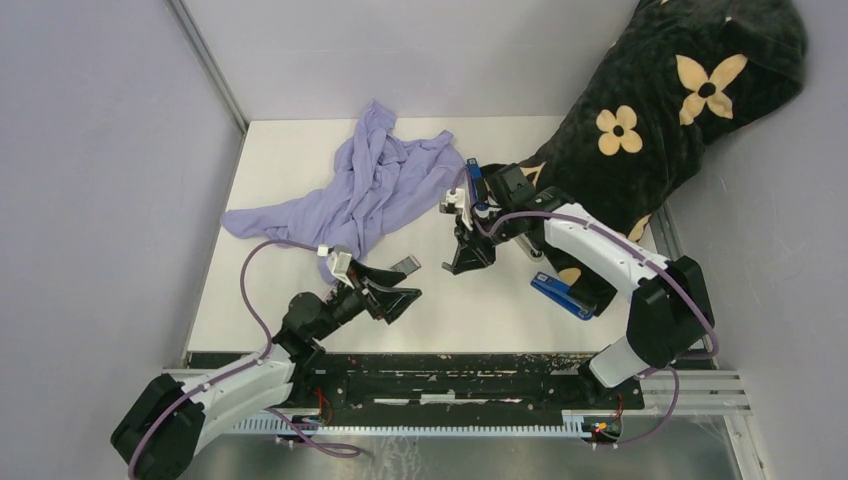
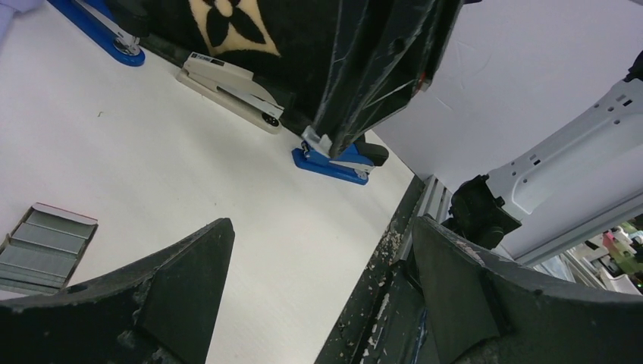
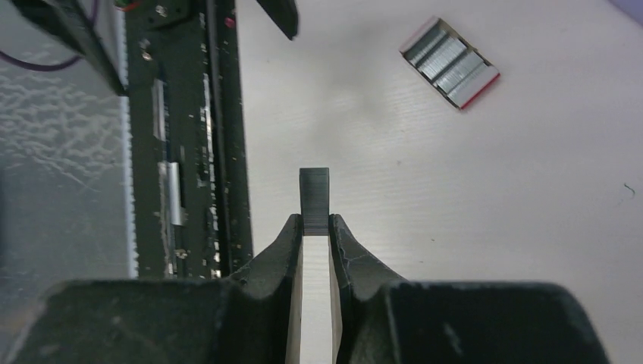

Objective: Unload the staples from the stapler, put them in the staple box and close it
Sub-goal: Place the staple at the center of the board.

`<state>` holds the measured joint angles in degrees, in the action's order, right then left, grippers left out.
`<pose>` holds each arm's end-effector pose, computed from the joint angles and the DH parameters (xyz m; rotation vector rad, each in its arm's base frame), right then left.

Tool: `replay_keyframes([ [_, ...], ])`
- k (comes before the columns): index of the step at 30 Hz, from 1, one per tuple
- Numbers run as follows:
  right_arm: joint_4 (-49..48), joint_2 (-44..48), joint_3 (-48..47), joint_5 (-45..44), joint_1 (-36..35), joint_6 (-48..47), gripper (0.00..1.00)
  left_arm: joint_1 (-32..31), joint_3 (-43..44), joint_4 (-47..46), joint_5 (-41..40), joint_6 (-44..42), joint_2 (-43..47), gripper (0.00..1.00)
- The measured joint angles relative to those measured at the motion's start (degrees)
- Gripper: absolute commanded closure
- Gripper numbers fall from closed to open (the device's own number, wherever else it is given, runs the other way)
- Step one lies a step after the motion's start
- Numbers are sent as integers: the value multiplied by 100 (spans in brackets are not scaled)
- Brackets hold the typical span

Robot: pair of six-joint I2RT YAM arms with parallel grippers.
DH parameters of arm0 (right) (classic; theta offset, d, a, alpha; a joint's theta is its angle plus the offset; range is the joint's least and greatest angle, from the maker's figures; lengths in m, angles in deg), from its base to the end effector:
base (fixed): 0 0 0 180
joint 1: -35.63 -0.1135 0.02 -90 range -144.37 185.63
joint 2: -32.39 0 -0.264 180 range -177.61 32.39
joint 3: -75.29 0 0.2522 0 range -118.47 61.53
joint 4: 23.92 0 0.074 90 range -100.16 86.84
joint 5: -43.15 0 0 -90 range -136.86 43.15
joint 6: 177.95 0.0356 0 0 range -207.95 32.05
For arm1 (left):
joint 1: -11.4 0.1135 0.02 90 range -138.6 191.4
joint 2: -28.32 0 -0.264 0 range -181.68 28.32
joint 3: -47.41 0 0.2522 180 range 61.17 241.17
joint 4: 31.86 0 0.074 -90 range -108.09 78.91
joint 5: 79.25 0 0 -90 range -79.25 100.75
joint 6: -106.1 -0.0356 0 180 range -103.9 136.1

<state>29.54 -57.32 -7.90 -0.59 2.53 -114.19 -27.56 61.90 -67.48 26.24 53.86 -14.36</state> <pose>0.2528 0.1955 0.2635 -1.4644 2.0005 1.0897 0.1150 -0.1052 0.1873 0.2582 1.5590 -1.2703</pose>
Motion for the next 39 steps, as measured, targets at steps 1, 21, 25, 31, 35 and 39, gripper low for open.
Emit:
replay_keyframes([
  [1, -17, 76, 0, 184, 33, 111, 85, 0, 4, -149, -15, 39, -103, 8],
  [21, -2243, 505, 466, 2426, 136, 2973, 85, -238, 826, -2149, -15, 531, -1421, 31],
  [25, -2430, 505, 496, 2487, 133, 3180, 85, -330, 953, -2192, -37, 531, -1598, 37],
  [31, -2597, 505, 557, 2562, 133, 3357, 84, -367, 962, -2247, -46, 531, -1685, 49],
  [35, -2634, 505, 560, 2577, 133, 3405, 84, -393, 986, -2280, -44, 535, -1733, 60],
  [39, -2682, 505, 562, 2579, 127, 3445, 84, -400, 1019, -2284, -44, 555, -1794, 71],
])
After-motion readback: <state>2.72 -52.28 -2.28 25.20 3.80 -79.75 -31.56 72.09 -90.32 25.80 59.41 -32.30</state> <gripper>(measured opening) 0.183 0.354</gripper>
